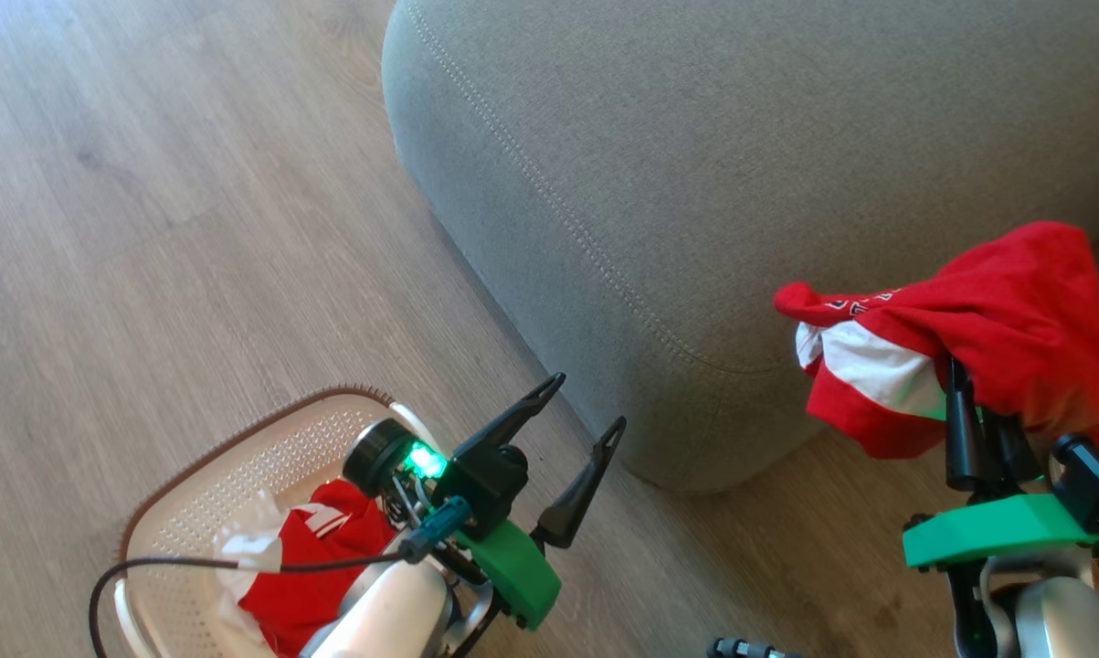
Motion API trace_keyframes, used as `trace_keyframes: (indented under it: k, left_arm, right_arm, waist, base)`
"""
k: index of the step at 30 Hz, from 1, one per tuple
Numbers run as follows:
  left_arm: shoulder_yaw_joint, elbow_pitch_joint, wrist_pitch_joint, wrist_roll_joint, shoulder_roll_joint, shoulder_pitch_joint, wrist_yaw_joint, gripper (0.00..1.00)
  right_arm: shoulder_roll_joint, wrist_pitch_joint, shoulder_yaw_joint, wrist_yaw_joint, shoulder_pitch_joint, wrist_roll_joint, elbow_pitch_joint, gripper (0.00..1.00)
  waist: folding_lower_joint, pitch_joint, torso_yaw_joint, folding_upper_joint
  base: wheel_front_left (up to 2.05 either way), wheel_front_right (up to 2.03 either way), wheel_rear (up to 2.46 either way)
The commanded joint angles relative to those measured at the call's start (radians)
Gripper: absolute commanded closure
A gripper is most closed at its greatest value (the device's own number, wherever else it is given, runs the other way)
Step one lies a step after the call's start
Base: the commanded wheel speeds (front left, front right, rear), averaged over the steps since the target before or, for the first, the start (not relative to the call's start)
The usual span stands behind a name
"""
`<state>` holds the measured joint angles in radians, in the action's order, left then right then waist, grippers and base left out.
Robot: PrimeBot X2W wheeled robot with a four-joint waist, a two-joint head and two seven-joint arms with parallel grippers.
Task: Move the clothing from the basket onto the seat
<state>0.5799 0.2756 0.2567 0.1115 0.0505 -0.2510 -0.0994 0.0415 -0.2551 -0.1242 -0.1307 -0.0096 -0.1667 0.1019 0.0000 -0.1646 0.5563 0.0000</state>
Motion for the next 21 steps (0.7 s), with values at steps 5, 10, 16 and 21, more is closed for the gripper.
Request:
trace_keyframes:
  k: [5,10,16,21]
  left_arm:
    - [-0.031,-0.032,0.005,-0.009,0.0,-0.035,-0.001,0.0]
    - [-0.047,-0.033,0.005,-0.034,0.0,-0.034,-0.002,0.0]
    - [-0.071,-0.04,0.005,-0.068,0.023,-0.036,-0.005,0.0]
    - [-0.085,-0.056,0.005,-0.096,0.066,-0.041,-0.003,0.0]
  right_arm:
    - [0.009,-0.007,0.008,0.0,-0.039,-0.003,-0.054,1.0]
    - [0.009,-0.007,-0.014,0.0,-0.091,0.019,-0.096,1.0]
    - [0.046,-0.007,-0.038,0.0,-0.22,0.028,-0.093,1.0]
    - [0.1,-0.007,-0.044,0.0,-0.375,-0.011,-0.047,1.0]
  waist:
    - [0.0,-0.007,0.0,0.0]
    - [0.0,-0.037,0.001,0.0]
    - [0.0,-0.097,0.005,0.0]
    - [0.0,-0.169,0.012,0.0]
  base:
    - [0.0,0.0,0.0]
    - [0.0,0.0,0.0]
    - [0.0,0.0,0.0]
    - [0.0,0.0,0.0]
